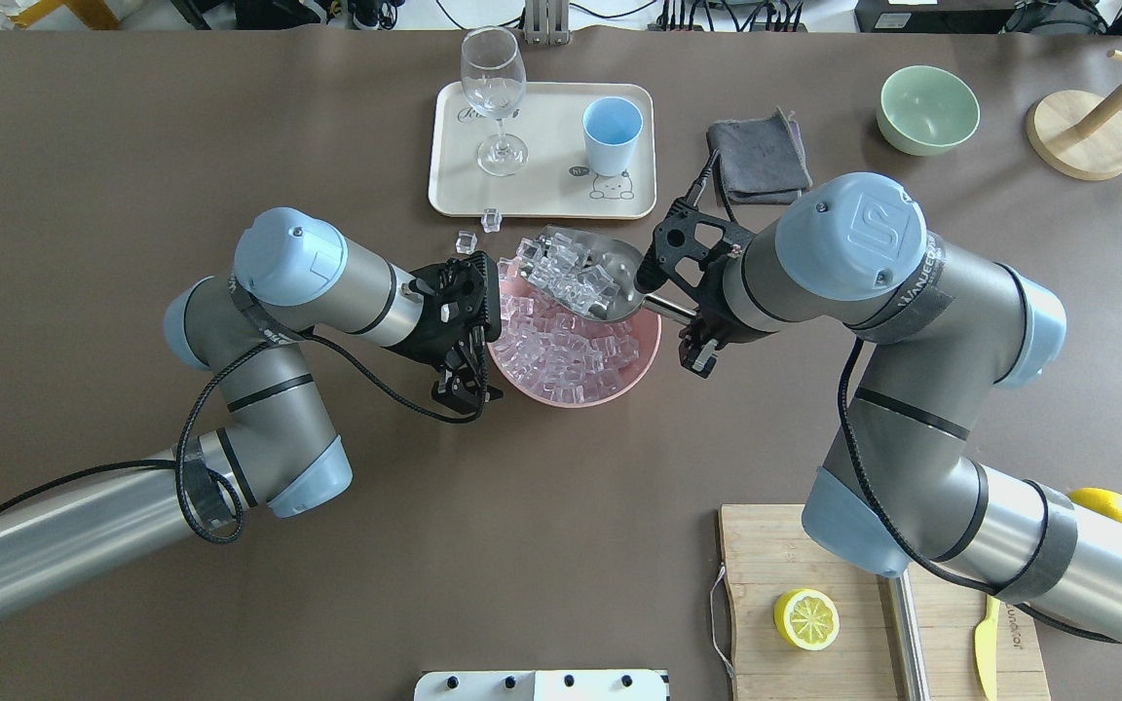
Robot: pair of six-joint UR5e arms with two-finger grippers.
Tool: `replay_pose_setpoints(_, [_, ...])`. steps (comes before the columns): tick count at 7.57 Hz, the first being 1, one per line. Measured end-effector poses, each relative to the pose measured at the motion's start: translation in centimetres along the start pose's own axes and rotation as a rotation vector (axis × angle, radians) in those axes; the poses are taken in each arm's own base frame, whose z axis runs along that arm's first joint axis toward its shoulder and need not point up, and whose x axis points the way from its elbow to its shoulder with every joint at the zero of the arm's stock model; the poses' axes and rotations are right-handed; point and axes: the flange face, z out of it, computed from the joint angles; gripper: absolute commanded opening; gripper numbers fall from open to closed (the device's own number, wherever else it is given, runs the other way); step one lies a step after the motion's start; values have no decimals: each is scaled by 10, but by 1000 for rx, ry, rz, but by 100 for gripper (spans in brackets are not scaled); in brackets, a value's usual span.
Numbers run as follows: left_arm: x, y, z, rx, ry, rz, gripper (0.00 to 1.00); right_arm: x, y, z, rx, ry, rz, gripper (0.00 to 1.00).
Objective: Put ice in cup with scoop
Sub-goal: 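Carry the ice-filled scoop to the blue cup with the right gripper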
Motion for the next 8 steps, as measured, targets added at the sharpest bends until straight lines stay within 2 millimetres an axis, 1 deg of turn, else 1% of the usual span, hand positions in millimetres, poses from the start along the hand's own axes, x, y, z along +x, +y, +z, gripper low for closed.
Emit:
replay_pose_setpoints(2, [0, 0, 0, 0, 0, 1, 98, 9, 10, -3, 11, -7, 38, 0])
replay_pose_setpoints(3, [-1, 0, -1, 0, 0, 2, 98, 16, 16, -5, 14, -17, 66, 0])
replay_pose_setpoints(4, [-2, 1, -1, -1, -1, 3, 98, 28, 19, -9, 18, -21, 96, 0])
replay_pose_setpoints(6, [-5, 3, -4, -1, -5, 4, 98, 61, 20, -17, 15, -10, 173, 0])
replay_pose_setpoints(7, [-7, 3, -5, -2, -8, 3, 98, 86, 16, -17, 5, -12, 215, 0])
replay_pose_setpoints(8, [-10, 4, -7, -5, -10, 1, 98, 115, 9, -14, -9, -12, 254, 0])
